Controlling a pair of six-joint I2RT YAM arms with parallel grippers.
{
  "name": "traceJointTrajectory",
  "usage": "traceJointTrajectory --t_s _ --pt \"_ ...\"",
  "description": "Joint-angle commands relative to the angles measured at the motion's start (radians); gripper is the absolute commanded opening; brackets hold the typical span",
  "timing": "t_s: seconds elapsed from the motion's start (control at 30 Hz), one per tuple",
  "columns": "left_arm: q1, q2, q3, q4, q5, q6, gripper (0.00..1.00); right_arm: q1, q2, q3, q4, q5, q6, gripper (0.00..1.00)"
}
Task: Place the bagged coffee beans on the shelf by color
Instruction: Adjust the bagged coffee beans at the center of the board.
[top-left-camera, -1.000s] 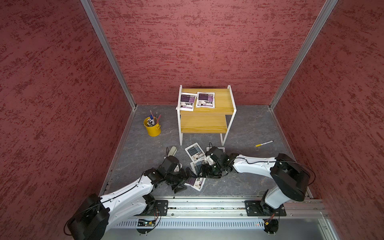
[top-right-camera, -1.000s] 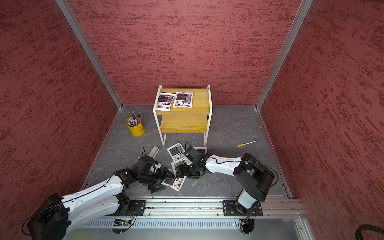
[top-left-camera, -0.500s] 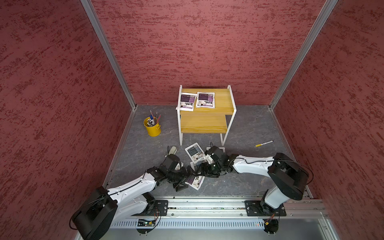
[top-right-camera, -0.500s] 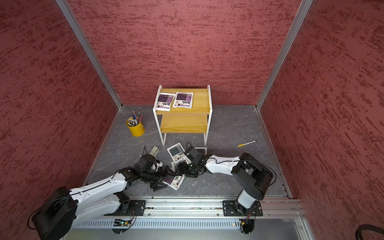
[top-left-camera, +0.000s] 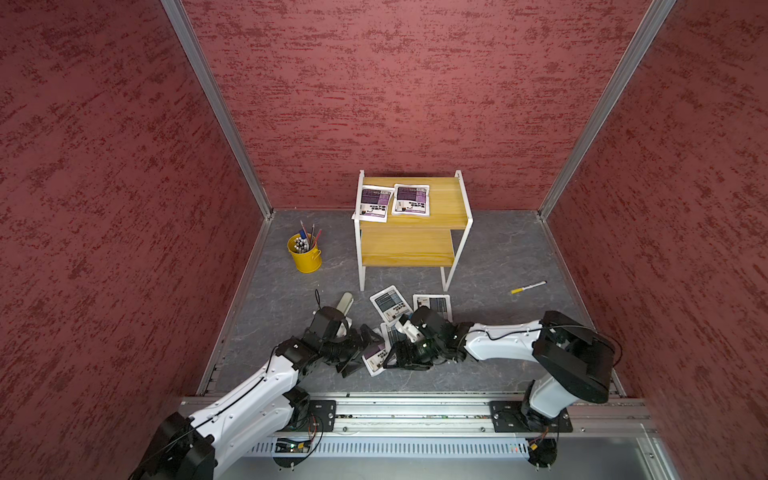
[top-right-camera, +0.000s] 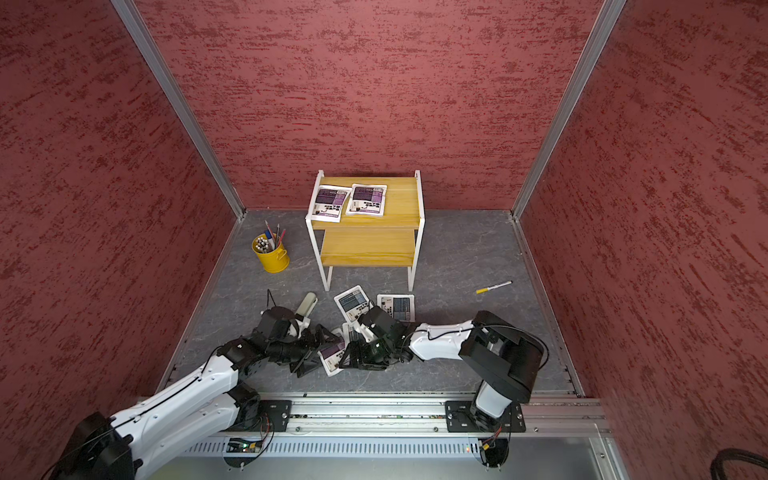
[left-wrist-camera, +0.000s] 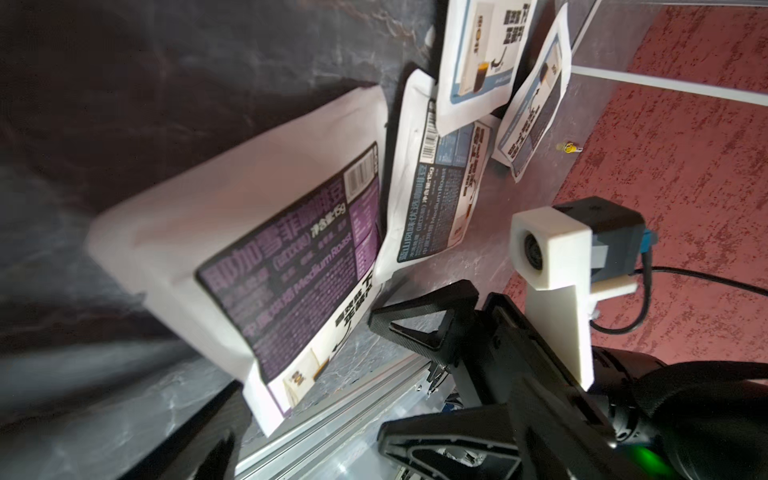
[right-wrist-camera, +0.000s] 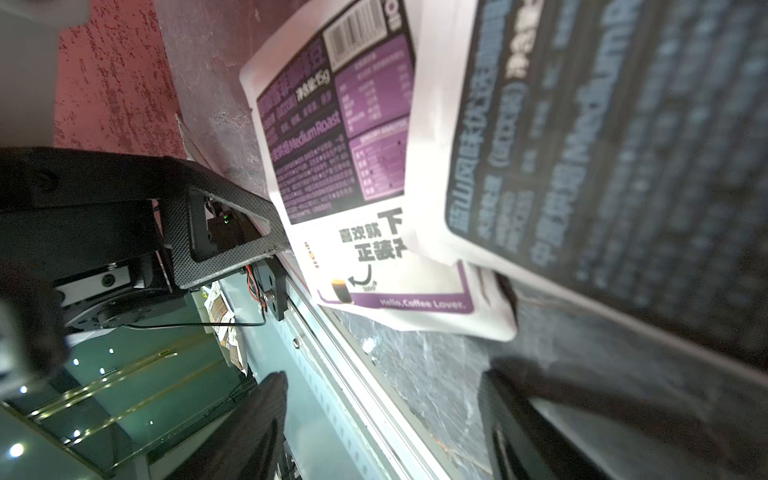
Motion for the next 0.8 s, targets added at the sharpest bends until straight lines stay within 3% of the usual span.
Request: traceJointTrajectory --t_s 0.0,0.27,0.77 --pt "0.017 -0.008 -0.013 -0.056 -0.003 0.042 1.0 0.003 0.004 0.018 -0.095 0.065 -0.037 0.77" --pt "0.051 0.03 -0.046 -0.018 0.001 0.066 1.0 0.003 0.053 0.081 -0.148 0.112 -0.07 0.77" --pt "0.07 0.045 -0.081 0.064 -0.038 0.067 0.95 -0.015 0.015 0.107 -0.243 0.177 -0.14 0.77"
